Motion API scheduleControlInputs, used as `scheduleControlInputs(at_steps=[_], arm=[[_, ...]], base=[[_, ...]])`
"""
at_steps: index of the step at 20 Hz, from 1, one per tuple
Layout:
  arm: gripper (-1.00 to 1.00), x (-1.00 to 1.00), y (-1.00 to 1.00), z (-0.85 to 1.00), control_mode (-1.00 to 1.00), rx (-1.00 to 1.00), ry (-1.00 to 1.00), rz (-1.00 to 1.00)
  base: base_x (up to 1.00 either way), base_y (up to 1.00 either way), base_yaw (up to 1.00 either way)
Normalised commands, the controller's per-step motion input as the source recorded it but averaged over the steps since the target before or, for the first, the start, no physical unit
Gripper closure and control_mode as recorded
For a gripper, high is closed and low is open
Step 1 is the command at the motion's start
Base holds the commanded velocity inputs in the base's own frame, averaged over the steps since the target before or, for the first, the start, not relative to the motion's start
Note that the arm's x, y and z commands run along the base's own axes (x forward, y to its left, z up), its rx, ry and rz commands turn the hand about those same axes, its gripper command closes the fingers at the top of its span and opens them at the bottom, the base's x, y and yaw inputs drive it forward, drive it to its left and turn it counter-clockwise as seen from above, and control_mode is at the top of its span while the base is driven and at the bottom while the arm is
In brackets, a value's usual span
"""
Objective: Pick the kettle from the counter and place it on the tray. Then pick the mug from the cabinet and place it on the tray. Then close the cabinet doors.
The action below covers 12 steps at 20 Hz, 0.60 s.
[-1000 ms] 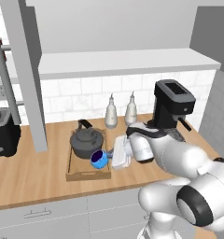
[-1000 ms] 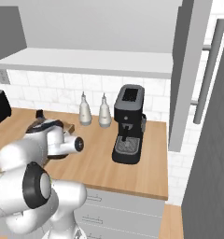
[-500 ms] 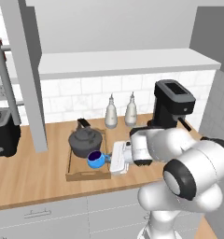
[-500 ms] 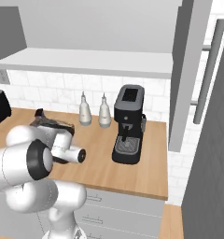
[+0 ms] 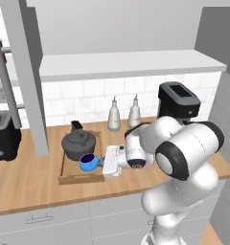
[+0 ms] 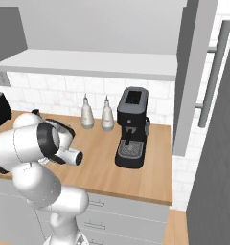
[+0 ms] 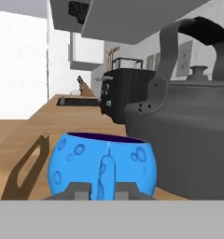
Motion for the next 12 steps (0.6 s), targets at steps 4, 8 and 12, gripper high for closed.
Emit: scheduleControlInputs(at_steps=[4,8,12], arm=[[1.0,-0.58,0.52,-0.51,-1.0,0.0,0.03,0.04],[1.0,-0.74,0.23,-0.18,-1.0,0.0,0.0,0.02],[1.0,-0.27,0.32,-0.29,-1.0,0.0,0.0,-0.05]], base=[[0.0,0.0,0.0],[0.0,0.0,0.0],[0.0,0.0,0.0]])
